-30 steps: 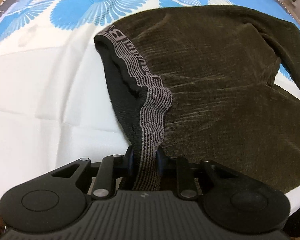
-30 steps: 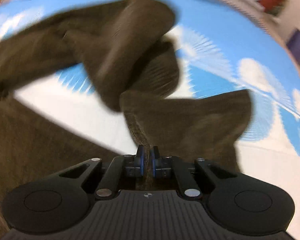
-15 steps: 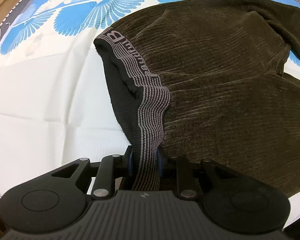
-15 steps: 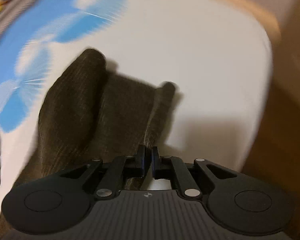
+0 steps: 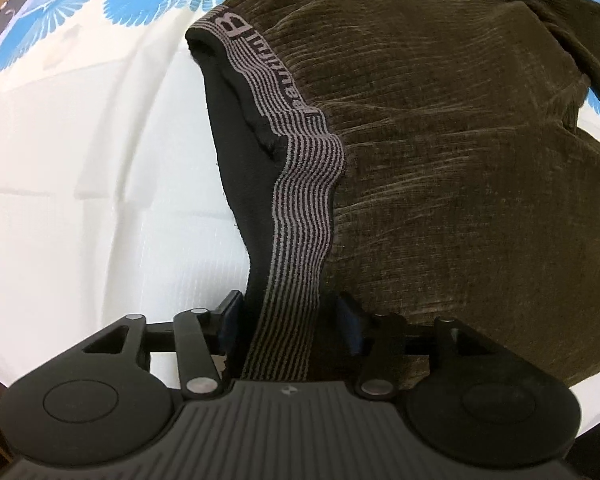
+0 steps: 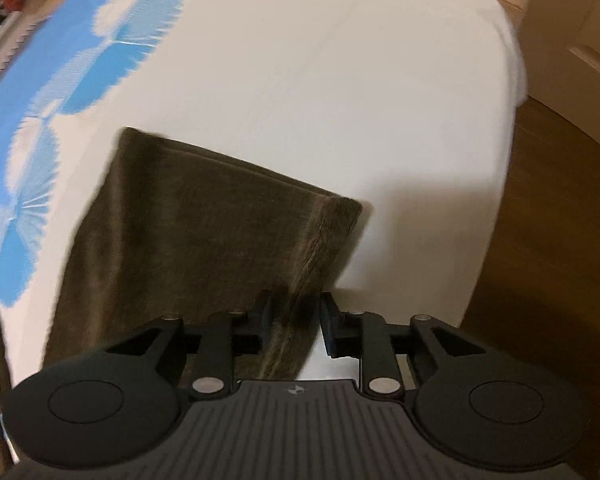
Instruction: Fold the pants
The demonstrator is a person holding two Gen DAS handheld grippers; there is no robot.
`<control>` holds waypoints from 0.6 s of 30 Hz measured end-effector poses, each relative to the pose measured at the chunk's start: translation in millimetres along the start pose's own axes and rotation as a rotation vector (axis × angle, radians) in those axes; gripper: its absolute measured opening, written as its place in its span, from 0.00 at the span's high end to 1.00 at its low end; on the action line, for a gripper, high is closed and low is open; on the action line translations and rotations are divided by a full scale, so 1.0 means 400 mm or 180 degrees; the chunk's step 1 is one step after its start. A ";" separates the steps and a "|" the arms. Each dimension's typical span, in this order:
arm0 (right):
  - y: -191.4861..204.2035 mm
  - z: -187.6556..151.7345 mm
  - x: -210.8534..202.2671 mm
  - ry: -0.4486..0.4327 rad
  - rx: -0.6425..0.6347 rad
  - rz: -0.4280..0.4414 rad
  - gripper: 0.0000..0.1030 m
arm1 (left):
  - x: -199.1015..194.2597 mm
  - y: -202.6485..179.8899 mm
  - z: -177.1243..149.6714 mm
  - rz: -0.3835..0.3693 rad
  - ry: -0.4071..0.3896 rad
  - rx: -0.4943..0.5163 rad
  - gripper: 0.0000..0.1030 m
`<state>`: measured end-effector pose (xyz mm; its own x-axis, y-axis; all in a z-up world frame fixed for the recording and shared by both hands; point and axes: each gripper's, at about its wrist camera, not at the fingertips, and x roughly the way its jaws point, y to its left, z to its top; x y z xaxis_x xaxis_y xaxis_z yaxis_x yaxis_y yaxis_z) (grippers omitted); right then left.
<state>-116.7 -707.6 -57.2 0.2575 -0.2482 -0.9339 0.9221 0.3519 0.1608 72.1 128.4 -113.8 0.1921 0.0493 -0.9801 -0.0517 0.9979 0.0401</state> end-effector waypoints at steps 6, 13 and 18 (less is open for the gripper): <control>0.040 0.015 -0.069 -0.0512 0.0024 0.0587 0.94 | -0.084 0.021 0.004 -0.0049 -0.0505 -0.0102 0.92; 0.055 0.005 -0.001 -0.0122 0.0030 -0.0126 0.93 | -0.034 -0.017 -0.025 0.0377 -0.0109 0.0405 0.88; 0.068 0.015 -0.022 -0.0257 -0.0026 -0.0190 0.90 | -0.074 -0.010 -0.004 0.0472 -0.0356 0.0256 0.67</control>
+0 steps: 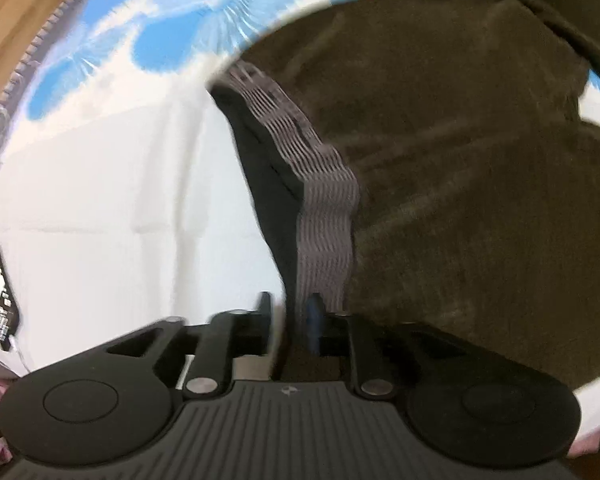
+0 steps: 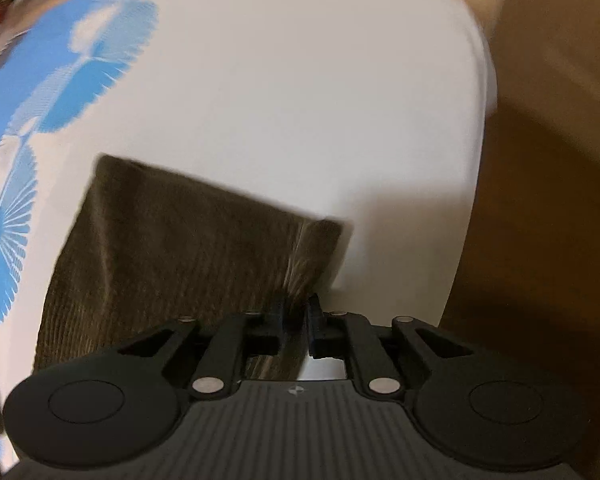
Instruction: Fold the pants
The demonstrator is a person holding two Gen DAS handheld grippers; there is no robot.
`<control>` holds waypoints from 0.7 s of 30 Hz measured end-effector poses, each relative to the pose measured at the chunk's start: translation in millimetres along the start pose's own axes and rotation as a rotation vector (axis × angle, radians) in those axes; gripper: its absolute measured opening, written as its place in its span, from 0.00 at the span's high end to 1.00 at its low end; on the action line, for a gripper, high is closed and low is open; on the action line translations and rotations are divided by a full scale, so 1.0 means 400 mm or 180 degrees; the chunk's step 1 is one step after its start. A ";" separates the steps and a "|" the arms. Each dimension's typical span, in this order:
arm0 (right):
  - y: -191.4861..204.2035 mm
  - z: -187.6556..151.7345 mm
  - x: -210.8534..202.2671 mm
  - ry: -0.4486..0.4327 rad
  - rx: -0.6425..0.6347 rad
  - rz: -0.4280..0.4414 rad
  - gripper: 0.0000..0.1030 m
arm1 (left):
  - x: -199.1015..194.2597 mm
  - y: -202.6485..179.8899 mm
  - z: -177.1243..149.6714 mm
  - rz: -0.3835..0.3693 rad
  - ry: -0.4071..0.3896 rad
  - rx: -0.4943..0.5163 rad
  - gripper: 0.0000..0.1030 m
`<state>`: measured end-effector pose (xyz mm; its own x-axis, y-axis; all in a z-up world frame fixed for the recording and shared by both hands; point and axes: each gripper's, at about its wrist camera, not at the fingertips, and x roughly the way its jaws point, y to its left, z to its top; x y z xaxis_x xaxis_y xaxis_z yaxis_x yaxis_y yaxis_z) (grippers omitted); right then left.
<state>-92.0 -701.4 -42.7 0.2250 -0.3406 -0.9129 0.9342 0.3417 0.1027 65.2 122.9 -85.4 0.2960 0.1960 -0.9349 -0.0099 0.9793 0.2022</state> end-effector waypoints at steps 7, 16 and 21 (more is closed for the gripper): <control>0.052 -0.003 -0.085 -0.0717 -0.0455 -0.0026 0.86 | -0.039 -0.026 0.024 -0.0533 -0.0331 -0.0053 0.60; 0.072 -0.012 0.048 0.0346 -0.0489 0.0368 0.67 | 0.036 -0.144 0.000 -0.0291 0.0191 0.0533 0.52; 0.163 -0.015 -0.046 -0.0166 -0.0785 0.0782 0.66 | -0.109 -0.154 0.051 -0.0363 -0.0602 0.0186 0.52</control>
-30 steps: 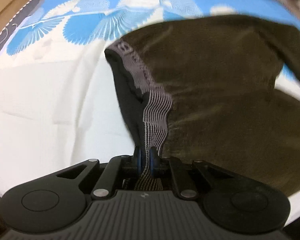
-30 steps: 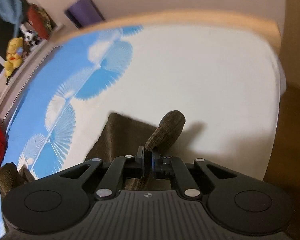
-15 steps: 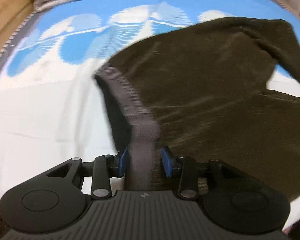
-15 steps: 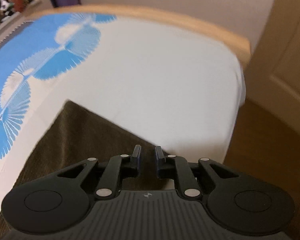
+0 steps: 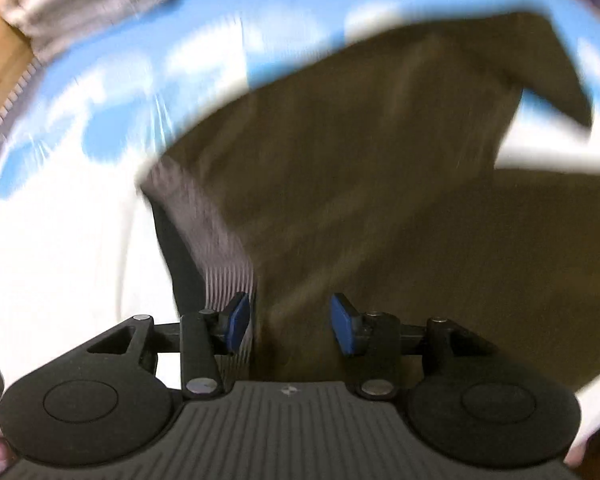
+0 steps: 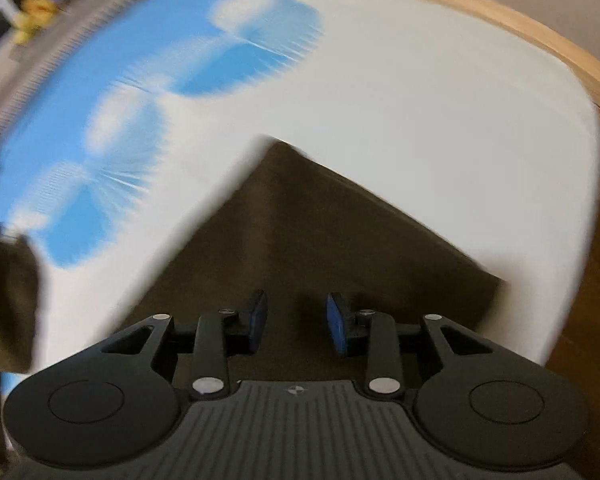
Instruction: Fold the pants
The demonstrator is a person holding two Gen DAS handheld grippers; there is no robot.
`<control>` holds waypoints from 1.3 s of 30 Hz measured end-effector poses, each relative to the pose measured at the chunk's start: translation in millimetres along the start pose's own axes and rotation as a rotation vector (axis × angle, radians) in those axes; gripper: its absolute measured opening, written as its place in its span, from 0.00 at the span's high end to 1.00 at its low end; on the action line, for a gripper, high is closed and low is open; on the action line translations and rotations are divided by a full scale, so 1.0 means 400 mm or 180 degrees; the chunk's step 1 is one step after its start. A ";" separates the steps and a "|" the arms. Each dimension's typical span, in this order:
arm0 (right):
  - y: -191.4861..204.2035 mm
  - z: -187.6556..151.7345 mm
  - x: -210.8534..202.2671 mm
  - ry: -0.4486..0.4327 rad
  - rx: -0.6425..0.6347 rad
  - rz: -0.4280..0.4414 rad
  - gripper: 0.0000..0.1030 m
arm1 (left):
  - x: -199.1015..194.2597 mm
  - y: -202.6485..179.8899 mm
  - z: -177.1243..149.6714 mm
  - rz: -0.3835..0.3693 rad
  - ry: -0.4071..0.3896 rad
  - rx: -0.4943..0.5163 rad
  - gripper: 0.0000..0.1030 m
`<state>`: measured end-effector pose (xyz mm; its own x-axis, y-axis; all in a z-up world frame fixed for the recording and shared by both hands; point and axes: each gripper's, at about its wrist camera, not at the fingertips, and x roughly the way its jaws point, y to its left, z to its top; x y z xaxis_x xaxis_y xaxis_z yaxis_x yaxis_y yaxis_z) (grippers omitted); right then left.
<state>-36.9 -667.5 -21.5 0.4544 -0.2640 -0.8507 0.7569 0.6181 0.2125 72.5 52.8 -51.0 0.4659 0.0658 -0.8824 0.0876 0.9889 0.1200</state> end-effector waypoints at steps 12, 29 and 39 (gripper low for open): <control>0.403 -0.035 0.000 -0.0301 -0.0837 0.1129 0.98 | -0.087 -0.287 0.221 -0.0635 -0.0848 0.0071 0.93; 0.701 0.000 0.316 -0.0010 -0.0833 0.1281 0.90 | 0.189 -0.418 0.318 -0.0714 -0.0160 0.0097 0.65; 0.830 -0.042 0.405 -0.0106 -0.1626 0.0912 0.71 | 0.307 -0.499 0.336 -0.0531 -0.0041 0.0530 0.38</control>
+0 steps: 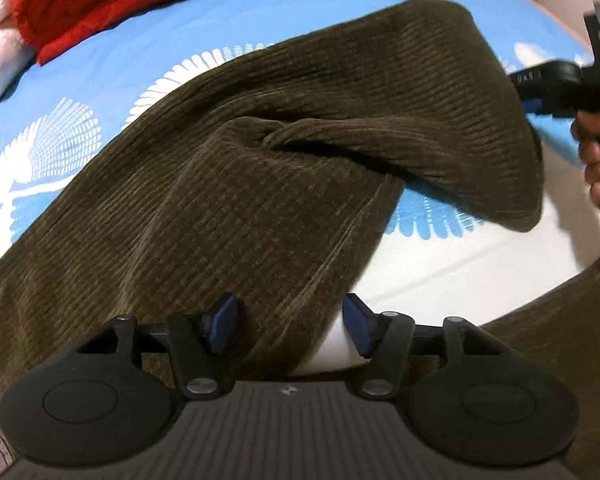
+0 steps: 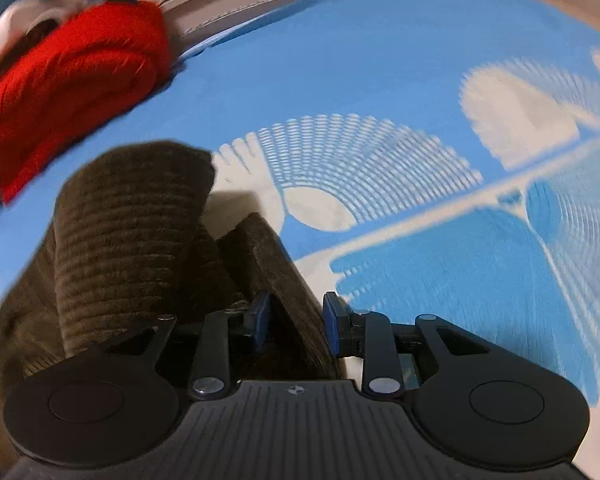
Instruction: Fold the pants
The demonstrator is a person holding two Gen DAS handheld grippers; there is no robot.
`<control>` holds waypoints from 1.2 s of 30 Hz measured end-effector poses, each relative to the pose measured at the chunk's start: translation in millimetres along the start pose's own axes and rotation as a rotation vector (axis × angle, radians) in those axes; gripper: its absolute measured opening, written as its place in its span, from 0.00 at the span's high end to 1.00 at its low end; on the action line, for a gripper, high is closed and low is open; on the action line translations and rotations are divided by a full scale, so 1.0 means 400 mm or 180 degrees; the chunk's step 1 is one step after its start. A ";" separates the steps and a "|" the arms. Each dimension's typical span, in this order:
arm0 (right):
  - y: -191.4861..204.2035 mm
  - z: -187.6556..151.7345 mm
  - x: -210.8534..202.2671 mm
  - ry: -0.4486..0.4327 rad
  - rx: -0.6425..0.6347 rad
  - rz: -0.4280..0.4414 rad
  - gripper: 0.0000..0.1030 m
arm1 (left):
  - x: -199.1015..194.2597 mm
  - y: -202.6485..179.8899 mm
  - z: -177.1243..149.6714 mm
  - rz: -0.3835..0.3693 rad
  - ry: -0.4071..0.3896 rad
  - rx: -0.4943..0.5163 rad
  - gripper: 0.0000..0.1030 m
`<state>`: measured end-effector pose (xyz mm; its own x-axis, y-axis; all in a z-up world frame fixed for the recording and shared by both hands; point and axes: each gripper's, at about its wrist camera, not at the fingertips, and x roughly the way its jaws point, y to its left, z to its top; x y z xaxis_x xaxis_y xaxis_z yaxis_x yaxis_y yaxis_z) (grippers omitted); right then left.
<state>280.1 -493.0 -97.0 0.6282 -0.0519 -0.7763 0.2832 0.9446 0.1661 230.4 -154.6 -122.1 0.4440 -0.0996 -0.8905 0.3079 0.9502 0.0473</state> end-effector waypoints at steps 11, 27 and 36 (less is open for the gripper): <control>0.001 0.088 -0.133 -0.0415 0.0479 0.0312 0.91 | 0.018 0.022 0.016 0.0202 -0.0019 0.0021 0.92; -0.380 -0.046 -0.203 -0.0524 0.2189 -0.0765 0.91 | -0.048 0.058 -0.036 -0.0139 0.0093 0.0593 0.92; -0.375 -0.013 -0.343 -0.1071 0.2113 -0.1451 0.93 | -0.072 0.058 -0.057 -0.0800 0.0178 0.0622 0.88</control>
<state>147.7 -625.8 -18.7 0.5018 -0.5707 -0.6500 0.8570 0.4296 0.2844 205.7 -123.0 -105.5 0.2883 -0.3023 -0.9086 0.5603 0.8227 -0.0960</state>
